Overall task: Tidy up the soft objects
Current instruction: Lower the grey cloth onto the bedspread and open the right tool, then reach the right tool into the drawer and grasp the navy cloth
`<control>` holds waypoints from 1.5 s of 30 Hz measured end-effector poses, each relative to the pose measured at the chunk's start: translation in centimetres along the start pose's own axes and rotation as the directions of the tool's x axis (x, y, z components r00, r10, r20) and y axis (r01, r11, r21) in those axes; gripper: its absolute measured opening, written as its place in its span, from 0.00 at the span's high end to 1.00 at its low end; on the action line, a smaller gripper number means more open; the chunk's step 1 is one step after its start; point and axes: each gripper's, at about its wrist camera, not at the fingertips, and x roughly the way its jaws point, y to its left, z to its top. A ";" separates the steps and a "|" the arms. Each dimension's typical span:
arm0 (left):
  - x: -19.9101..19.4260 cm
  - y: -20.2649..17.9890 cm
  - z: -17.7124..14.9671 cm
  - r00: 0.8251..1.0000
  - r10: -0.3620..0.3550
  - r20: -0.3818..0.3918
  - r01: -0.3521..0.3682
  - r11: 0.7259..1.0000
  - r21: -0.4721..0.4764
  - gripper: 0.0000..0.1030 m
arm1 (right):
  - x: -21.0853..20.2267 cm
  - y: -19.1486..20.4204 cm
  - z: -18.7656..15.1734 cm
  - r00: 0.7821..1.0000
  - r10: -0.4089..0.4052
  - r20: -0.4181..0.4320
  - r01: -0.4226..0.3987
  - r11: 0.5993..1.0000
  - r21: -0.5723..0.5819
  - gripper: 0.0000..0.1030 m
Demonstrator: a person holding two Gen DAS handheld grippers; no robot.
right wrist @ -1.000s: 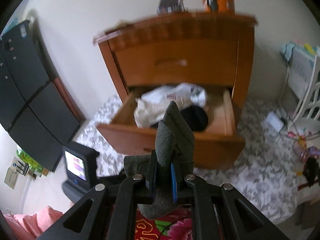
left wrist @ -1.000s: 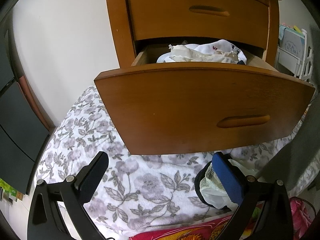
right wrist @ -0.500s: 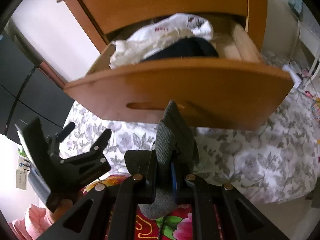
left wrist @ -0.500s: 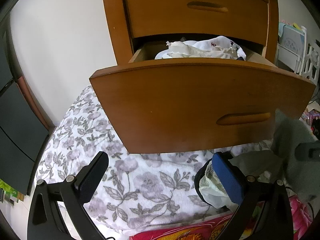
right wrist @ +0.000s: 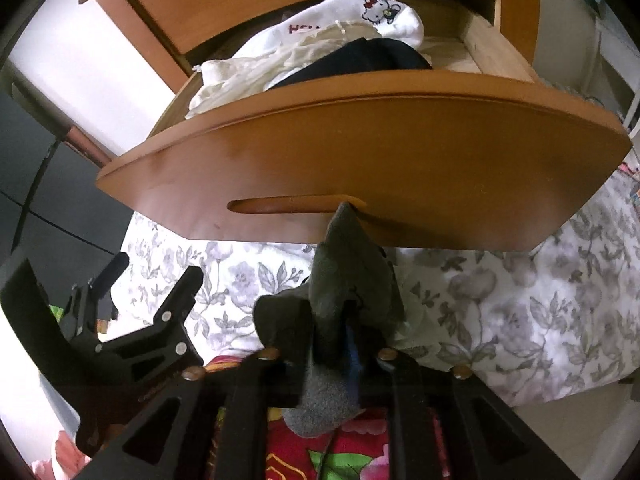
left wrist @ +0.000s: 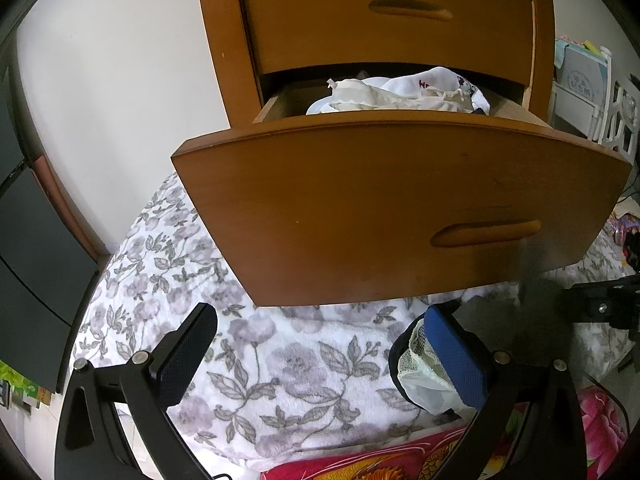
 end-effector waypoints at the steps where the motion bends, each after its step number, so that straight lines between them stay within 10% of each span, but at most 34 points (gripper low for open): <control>1: 0.0 0.0 0.0 1.000 0.000 0.001 0.000 1.000 0.000 0.00 | 0.1 0.1 0.1 1.000 0.001 -0.003 -0.001 1.000 0.004 0.64; 7: 0.0 0.0 0.0 1.000 0.000 -0.002 0.000 1.000 0.000 0.00 | 0.1 0.1 0.0 1.000 -0.010 -0.010 0.010 1.000 0.004 0.56; 21: 0.1 0.0 0.0 1.000 -0.001 0.000 0.001 1.000 -0.003 0.00 | -0.9 -0.6 -0.2 0.998 -0.064 0.010 0.064 0.998 -0.011 0.00; 45: -0.2 0.6 -0.2 1.000 -0.008 0.019 0.008 1.000 -0.023 0.00 | -5.6 -1.3 -0.5 0.977 -0.094 0.194 0.101 0.994 -0.030 0.00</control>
